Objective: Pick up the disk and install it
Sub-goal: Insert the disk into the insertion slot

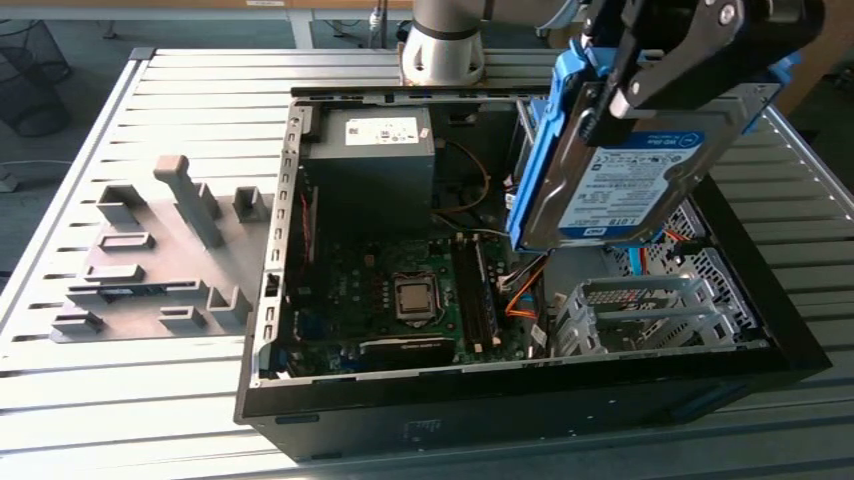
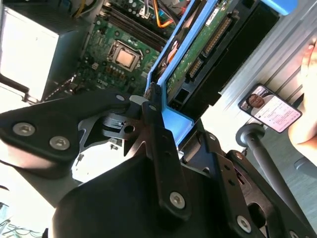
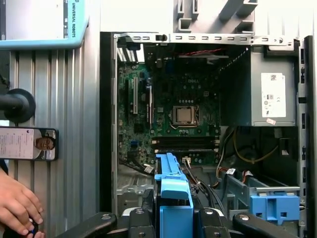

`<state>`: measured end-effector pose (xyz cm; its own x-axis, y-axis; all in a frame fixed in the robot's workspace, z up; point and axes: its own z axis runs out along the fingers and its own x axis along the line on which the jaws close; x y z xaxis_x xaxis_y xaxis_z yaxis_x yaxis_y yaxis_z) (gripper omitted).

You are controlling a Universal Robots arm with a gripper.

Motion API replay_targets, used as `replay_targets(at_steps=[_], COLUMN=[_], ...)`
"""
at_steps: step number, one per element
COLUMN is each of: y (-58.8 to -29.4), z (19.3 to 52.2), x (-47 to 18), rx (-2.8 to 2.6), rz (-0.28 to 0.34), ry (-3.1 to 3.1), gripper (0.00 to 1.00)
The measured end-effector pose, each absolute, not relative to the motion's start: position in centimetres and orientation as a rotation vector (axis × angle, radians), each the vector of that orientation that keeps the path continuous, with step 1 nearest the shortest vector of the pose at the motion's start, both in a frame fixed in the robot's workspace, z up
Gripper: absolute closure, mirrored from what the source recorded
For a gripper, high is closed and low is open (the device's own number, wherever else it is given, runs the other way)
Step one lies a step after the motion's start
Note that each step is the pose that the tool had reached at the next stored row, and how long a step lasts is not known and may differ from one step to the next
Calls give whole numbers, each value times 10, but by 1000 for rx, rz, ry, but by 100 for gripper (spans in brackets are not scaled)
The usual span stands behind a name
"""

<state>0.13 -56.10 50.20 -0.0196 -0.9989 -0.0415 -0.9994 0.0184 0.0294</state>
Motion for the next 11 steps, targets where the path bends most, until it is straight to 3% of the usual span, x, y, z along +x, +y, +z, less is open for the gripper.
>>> replay_targets(at_steps=[11], y=[-572], z=[493], x=[37], rx=[-2193], rz=[78], ry=[2235], gripper=[64])
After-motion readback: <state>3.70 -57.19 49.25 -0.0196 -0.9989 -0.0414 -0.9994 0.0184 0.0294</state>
